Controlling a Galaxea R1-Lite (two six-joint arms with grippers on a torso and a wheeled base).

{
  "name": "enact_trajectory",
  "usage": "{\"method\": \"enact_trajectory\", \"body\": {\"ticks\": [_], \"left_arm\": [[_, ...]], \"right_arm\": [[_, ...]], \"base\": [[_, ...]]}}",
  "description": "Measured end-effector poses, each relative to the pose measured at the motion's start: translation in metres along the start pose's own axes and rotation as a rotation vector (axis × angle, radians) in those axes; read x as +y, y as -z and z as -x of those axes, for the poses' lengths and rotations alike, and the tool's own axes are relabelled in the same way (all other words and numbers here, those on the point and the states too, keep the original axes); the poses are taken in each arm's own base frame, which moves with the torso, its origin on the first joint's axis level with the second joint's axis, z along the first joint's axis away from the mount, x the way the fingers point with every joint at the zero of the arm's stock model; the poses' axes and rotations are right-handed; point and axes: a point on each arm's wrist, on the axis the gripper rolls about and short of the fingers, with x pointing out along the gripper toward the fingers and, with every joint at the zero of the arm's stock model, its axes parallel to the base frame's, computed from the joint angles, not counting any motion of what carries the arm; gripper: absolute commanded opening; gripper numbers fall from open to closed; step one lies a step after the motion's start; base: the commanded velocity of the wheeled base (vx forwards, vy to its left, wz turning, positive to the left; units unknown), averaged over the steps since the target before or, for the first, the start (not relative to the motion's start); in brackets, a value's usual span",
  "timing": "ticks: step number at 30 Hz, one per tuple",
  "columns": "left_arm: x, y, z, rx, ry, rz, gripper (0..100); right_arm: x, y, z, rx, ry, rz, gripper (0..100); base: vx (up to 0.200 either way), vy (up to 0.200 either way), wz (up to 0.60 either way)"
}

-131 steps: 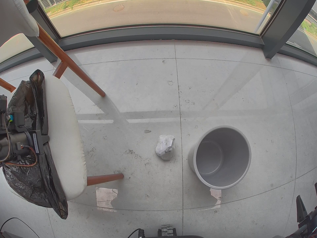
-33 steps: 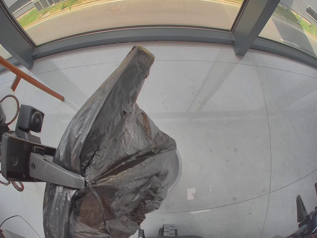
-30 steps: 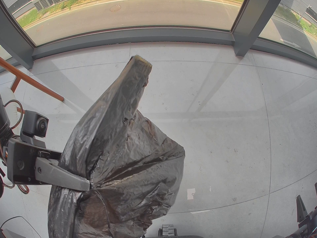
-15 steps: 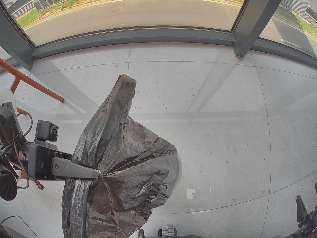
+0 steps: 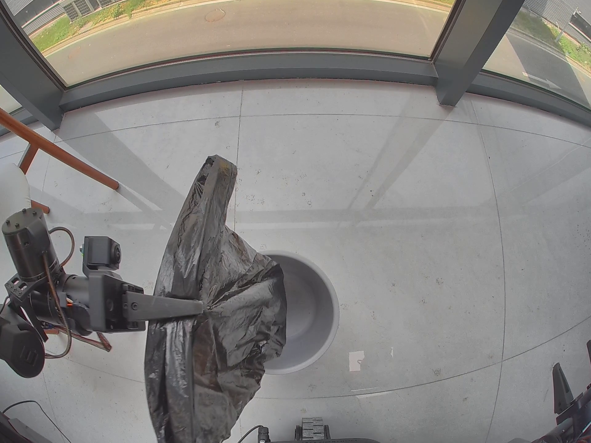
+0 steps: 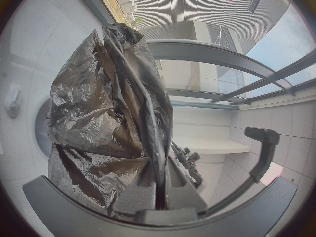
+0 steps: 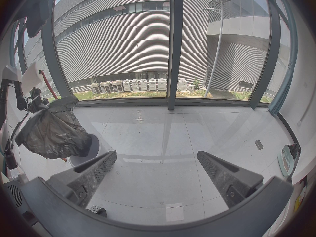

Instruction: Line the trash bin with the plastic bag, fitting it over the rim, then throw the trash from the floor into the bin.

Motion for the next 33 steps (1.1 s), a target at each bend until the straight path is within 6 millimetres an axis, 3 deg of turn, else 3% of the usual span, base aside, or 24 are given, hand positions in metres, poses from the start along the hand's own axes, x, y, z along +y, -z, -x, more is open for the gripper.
{"method": "enact_trajectory", "body": {"ticks": [11,22,26,33], "left_arm": [[0.007,0.02,-0.037,0.009,-0.098,-0.052,0],[0.026,0.026,-0.065,-0.081,-0.413,-0.252,0],[0.023,0.035,-0.08,-0.099,-0.511,-0.284,0],[0.01,0.052,-0.103,-0.037,-0.508,-0.322,0]], "right_arm": [[0.0,0.001,0.0,0.005,-0.001,0.0,100],[0.0,0.001,0.0,0.005,-0.001,0.006,100],[0.0,0.0,0.0,0.005,-0.004,0.009,100],[0.0,0.001,0.0,0.005,-0.009,0.011,100]], "base": [[0.0,0.0,0.0],[0.0,0.0,0.0],[0.0,0.0,0.0],[0.0,0.0,0.0]]}}
